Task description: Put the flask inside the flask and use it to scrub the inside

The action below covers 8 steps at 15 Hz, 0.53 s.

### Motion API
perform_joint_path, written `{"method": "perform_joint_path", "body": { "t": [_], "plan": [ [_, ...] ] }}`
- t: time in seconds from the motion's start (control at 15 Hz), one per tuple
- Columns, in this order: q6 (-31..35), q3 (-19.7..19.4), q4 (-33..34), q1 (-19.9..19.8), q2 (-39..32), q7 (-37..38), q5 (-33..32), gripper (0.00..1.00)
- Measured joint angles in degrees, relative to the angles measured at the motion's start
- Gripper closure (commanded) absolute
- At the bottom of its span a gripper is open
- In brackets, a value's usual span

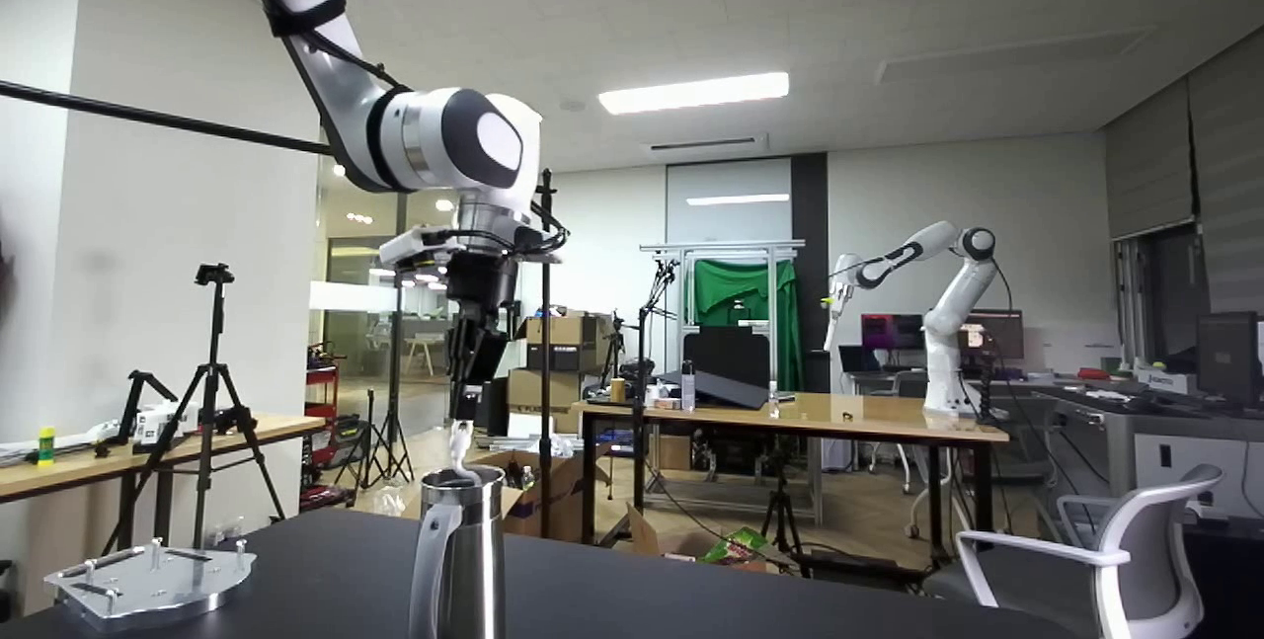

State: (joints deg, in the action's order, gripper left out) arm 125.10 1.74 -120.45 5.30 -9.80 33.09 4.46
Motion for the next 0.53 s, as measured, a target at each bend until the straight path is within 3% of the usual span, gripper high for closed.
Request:
{"method": "perform_joint_path", "body": {
  "t": [0.53],
  "plan": [
    [-11.28, 2.87, 1.96, 2.82, 12.05, 3.97, -5.73, 0.96]
  ]
}}
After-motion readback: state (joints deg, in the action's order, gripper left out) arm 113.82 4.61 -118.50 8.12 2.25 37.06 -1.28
